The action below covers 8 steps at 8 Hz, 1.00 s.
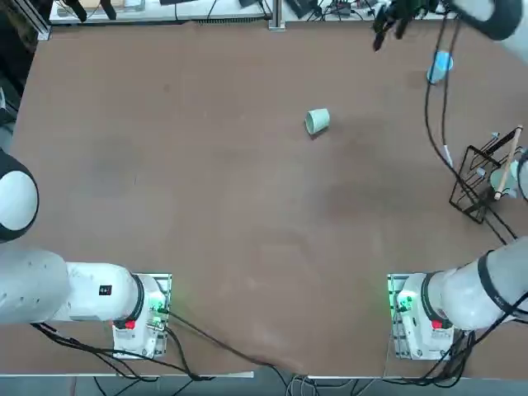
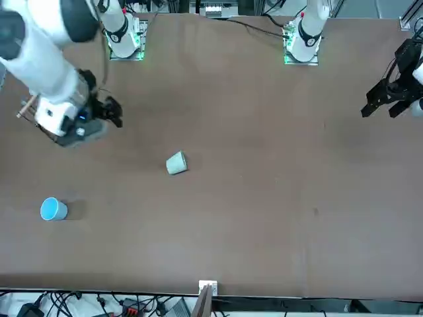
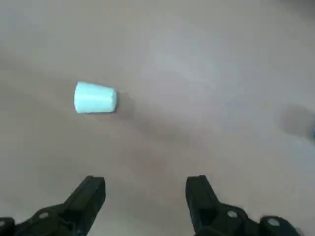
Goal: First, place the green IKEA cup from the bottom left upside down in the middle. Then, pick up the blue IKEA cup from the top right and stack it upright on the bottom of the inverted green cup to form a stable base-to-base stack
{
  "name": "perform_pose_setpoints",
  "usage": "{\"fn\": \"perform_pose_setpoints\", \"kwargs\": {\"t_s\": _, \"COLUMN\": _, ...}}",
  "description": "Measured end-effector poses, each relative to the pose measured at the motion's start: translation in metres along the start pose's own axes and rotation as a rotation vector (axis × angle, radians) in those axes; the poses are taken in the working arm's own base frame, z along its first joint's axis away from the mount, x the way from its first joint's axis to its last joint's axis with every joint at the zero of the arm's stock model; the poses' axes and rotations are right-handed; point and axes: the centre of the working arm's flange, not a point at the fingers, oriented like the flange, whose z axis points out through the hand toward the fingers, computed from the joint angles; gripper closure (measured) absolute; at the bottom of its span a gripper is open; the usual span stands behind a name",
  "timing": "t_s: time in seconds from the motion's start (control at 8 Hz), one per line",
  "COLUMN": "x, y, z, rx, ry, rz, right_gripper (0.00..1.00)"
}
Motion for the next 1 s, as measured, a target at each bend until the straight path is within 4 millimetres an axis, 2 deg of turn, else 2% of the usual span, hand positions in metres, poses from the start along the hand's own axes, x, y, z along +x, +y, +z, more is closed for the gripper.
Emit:
{"fn": "perform_pose_setpoints", "kwargs": {"t_s": 0.38, "x": 0.025, "y": -0.013, "z": 0.071, "rx": 0.023, "ry": -0.034, "rz": -0.462, "right_gripper": 0.0}}
{"fn": "perform_pose_setpoints", "kwargs": {"t_s": 0.62, "x": 0.039, "y": -0.015, "z": 0.118, "rx": 0.08, "ry": -0.03, "rz": -0.705, "right_gripper": 0.0}}
{"fn": "perform_pose_setpoints", "kwargs": {"t_s": 1.0, "x": 0.053, "y": -0.034, "z": 0.166, "rx": 0.133, "ry": -0.006, "rz": -0.951, "right_gripper": 0.0}}
